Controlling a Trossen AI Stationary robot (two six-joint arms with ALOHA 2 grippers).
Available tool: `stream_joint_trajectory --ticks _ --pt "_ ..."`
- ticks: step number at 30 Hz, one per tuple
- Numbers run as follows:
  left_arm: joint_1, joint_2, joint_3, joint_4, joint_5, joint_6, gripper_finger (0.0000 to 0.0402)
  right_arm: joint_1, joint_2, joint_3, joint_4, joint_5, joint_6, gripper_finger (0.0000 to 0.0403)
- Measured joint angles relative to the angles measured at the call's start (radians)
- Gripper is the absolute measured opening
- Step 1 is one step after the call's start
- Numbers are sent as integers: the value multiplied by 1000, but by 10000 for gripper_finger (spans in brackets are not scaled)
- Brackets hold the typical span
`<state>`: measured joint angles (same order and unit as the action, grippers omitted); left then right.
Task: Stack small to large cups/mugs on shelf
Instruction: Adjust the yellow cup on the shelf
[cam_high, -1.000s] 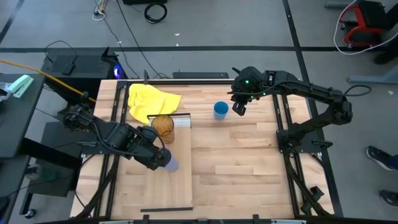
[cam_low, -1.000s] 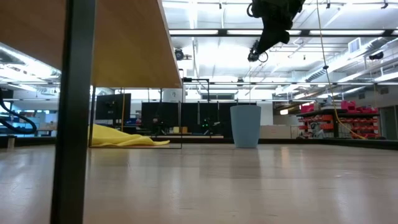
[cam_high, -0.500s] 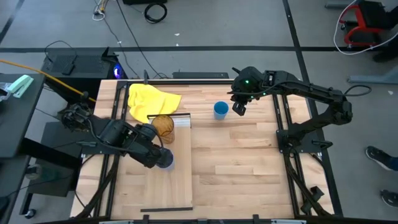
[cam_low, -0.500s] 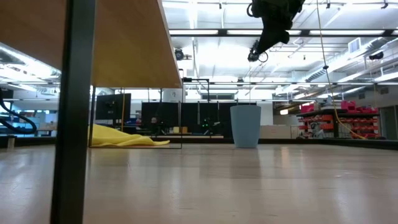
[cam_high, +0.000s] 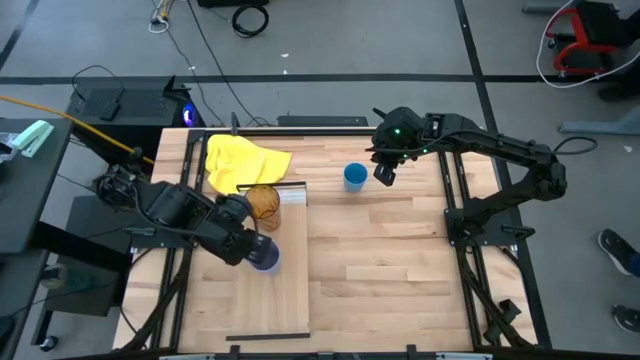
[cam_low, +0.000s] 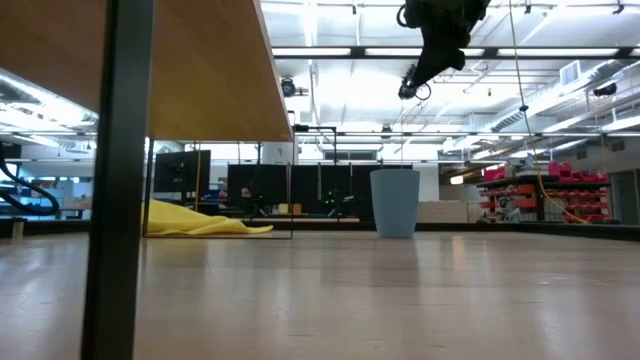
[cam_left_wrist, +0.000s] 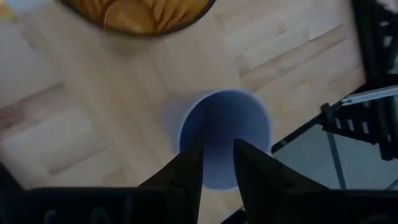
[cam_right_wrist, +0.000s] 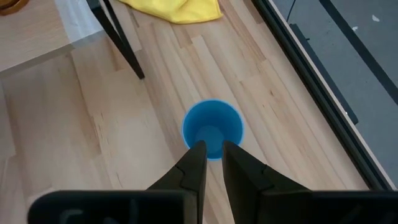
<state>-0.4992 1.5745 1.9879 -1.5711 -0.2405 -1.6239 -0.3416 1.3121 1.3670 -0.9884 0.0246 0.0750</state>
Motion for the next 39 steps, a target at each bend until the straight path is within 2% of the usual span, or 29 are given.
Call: stream_joint_trajectory --ticks 4,12,16,23,26,35,39 --pt "0 -14 33 3 -108 6 90 0 0 0 -1 -5 0 58" --pt "3 -100 33 0 -193 36 40 0 0 0 -16 -33 0 58" --pt "10 -137 33 0 -203 75 9 0 0 0 -16 -33 0 58" --pt "59 -160 33 0 -198 216 9 0 0 0 -16 -33 0 58" --pt "89 -163 32 0 -163 294 5 0 0 0 -16 -33 0 58" --pt "259 -202 31 1 -158 512 5 0 0 0 -16 -34 37 58" --pt "355 -294 -82 2 -149 543 7 0 0 0 -16 -34 57 58"
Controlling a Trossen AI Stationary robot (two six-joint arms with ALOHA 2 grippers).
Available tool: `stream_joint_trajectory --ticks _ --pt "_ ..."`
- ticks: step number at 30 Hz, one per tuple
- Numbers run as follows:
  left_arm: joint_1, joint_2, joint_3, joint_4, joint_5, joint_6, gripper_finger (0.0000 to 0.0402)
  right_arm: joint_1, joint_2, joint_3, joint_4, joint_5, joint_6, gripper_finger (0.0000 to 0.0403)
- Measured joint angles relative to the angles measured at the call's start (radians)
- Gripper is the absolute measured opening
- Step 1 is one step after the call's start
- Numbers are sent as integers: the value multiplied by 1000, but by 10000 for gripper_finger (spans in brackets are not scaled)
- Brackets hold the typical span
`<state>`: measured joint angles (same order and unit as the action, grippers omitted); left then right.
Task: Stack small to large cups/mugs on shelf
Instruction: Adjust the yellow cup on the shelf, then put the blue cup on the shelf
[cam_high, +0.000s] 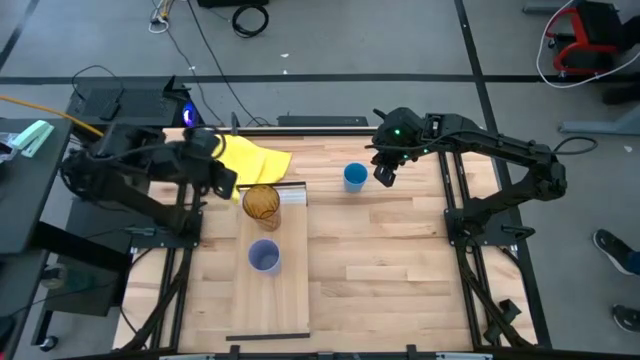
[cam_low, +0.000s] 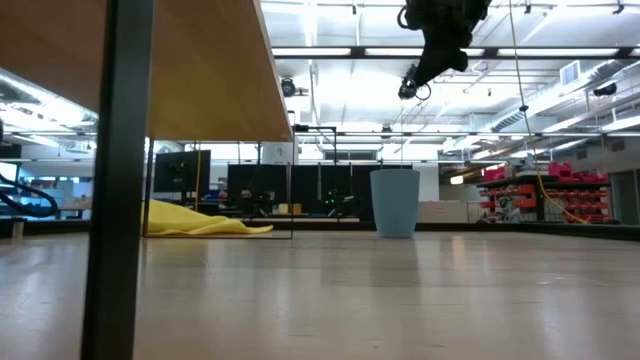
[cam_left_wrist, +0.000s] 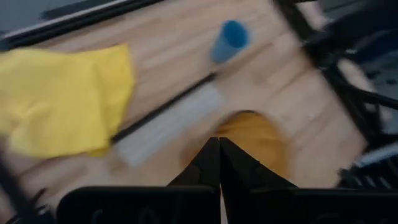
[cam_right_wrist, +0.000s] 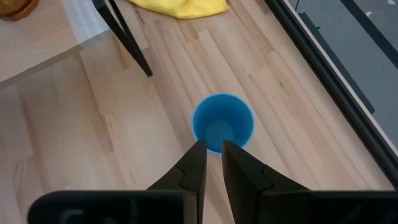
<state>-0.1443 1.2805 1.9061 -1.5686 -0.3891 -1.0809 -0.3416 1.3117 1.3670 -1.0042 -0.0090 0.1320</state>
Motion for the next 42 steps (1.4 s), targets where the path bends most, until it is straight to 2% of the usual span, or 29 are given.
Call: stream_joint_trajectory --ticks 4,8,16,20,25,30,37,42 --pt "78 -129 -187 -4 123 -31 5 0 0 0 0 0 7 58" --pt "95 -223 -297 -3 155 -134 10 0 0 0 0 0 21 58" --pt "95 -188 -476 38 291 -86 6 0 0 0 0 0 50 58" --pt "95 -166 -497 82 301 -68 13 0 0 0 0 0 53 58" --pt "95 -167 -498 216 316 -34 19 0 0 0 0 0 75 58" --pt "95 -156 -497 237 316 -25 6 0 0 0 1 0 75 58" --pt "95 -129 -497 316 322 5 21 0 0 0 1 0 64 58" --pt "95 -104 -498 321 327 18 9 0 0 0 0 0 56 58"
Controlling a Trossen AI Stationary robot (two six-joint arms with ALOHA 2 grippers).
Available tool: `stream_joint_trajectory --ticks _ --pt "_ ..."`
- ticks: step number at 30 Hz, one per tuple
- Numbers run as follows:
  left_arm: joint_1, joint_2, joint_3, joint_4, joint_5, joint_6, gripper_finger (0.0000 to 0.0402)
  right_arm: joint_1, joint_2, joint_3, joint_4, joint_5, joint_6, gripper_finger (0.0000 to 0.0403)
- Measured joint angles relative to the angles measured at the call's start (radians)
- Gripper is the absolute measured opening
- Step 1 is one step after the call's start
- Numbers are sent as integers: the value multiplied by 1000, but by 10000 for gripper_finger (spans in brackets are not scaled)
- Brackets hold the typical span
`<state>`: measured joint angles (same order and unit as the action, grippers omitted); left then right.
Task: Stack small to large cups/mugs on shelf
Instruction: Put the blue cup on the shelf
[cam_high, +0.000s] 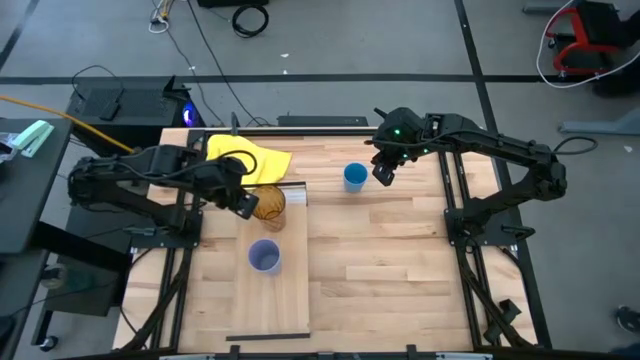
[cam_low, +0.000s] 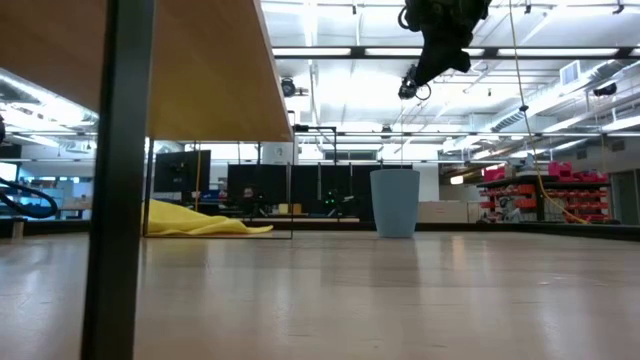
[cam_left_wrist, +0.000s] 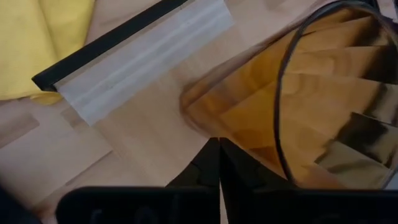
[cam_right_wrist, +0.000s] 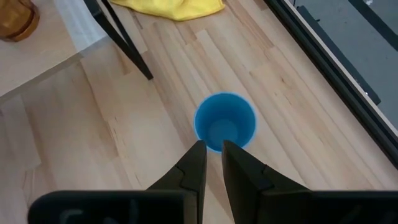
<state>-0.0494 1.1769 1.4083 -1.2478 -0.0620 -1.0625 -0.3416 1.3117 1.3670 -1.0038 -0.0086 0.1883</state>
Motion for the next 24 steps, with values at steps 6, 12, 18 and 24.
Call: stream_joint_trajectory --ticks 6,12,18,24 --pt "1 -6 1 -55 -47 9 14 0 0 0 -4 0 0 58" --pt "15 -72 1 -282 -215 -61 39 -48 8 1 -13 -3 -7 58" --pt "68 -126 -4 -323 -311 -97 33 -137 102 1 -17 -30 -47 62" --pt "164 -149 -25 -323 -336 -29 23 -197 221 1 -16 -43 -92 84"
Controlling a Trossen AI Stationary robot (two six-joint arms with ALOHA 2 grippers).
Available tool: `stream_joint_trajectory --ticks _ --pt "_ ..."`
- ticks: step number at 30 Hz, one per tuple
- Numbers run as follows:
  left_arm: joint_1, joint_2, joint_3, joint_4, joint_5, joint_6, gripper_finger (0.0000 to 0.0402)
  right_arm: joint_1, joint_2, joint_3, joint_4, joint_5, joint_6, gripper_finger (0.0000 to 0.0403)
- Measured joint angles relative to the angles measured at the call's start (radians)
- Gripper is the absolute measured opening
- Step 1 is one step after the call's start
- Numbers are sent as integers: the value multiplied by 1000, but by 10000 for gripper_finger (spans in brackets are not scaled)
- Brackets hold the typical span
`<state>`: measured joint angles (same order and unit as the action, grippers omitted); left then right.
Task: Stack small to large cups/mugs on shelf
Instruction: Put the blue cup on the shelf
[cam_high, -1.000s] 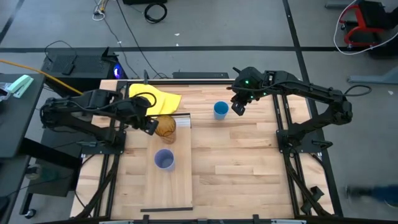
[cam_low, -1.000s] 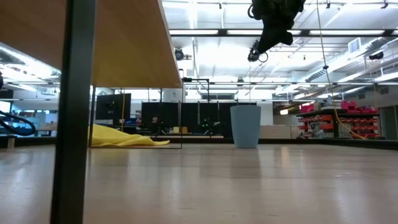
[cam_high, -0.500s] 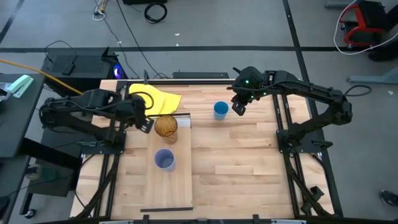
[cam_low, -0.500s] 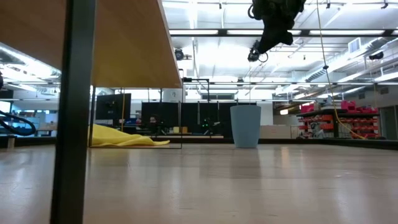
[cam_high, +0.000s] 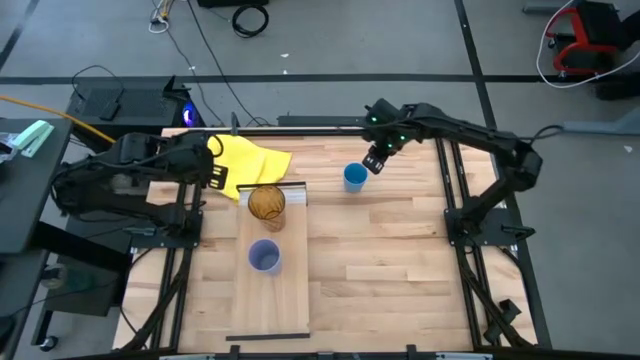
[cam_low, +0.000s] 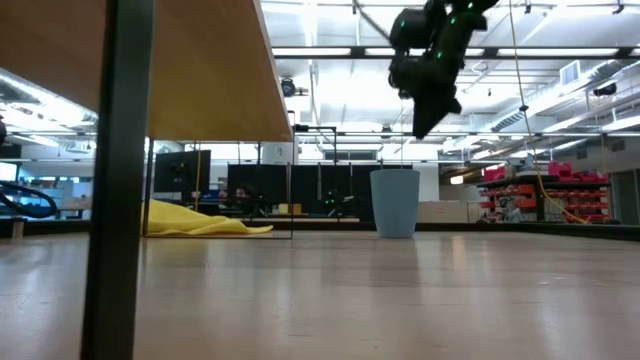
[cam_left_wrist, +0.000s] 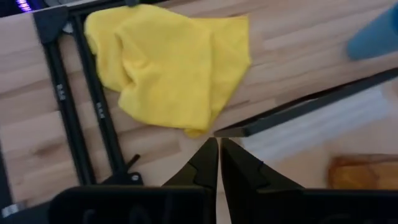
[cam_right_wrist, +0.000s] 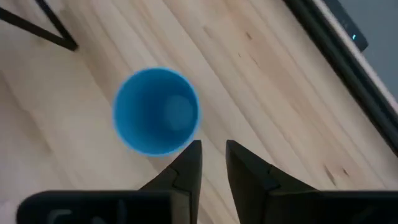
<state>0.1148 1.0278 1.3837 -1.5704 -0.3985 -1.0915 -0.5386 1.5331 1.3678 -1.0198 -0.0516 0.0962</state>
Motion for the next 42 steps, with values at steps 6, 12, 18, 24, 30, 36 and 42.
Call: stream_joint_trajectory --ticks 6,12,18,24,30,36,42 --pt "61 -4 -64 -1 4 57 37 -18 73 0 27 -5 3 119" --pt "79 -3 -109 1 27 58 50 -5 126 0 36 -32 35 131" --pt "79 -3 -117 4 34 59 51 11 159 0 83 -36 40 126" --pt "79 -3 -117 4 42 59 53 11 197 0 88 -43 43 124" --pt "79 -3 -117 4 45 57 51 12 244 0 104 -47 42 124" --pt "79 -3 -117 4 46 56 48 12 235 0 122 -47 55 115" --pt "79 -3 -117 4 46 56 35 9 240 0 109 -42 62 64"
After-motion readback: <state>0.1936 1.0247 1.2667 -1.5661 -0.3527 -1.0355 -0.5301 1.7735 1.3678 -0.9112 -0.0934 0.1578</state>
